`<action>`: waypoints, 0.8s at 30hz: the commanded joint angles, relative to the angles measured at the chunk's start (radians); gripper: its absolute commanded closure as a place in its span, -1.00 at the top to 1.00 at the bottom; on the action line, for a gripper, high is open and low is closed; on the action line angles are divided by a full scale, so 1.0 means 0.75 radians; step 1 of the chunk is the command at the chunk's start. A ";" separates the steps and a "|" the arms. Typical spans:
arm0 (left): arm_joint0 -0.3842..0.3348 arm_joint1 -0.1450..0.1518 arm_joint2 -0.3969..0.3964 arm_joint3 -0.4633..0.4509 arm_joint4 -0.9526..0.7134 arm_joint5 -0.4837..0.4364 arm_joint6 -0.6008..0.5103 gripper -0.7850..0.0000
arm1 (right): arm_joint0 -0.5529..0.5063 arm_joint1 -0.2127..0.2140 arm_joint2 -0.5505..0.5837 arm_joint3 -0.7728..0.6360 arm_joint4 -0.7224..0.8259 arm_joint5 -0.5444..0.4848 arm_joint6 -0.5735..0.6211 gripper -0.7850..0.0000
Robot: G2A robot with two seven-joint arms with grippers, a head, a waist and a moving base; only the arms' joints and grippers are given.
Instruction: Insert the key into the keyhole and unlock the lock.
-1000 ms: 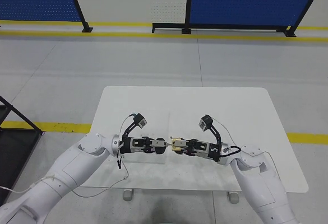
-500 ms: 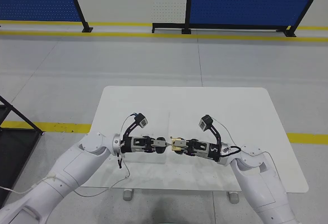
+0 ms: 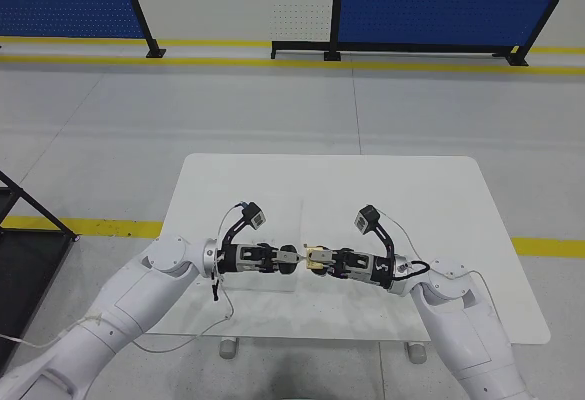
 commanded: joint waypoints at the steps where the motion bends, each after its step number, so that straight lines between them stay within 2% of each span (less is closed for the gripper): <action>1: 0.002 -0.003 0.000 -0.003 0.003 0.017 0.001 -1.00 | 0.000 0.000 0.000 0.000 0.000 0.000 0.000 -1.00; 10: 0.001 -0.022 -0.006 -0.001 0.007 0.050 0.003 -1.00 | 0.000 0.000 0.000 0.000 0.000 0.000 0.000 -1.00; 24: 0.000 -0.044 -0.029 0.001 0.094 -0.016 0.009 -1.00 | 0.000 0.000 0.000 0.000 0.000 0.000 0.000 -1.00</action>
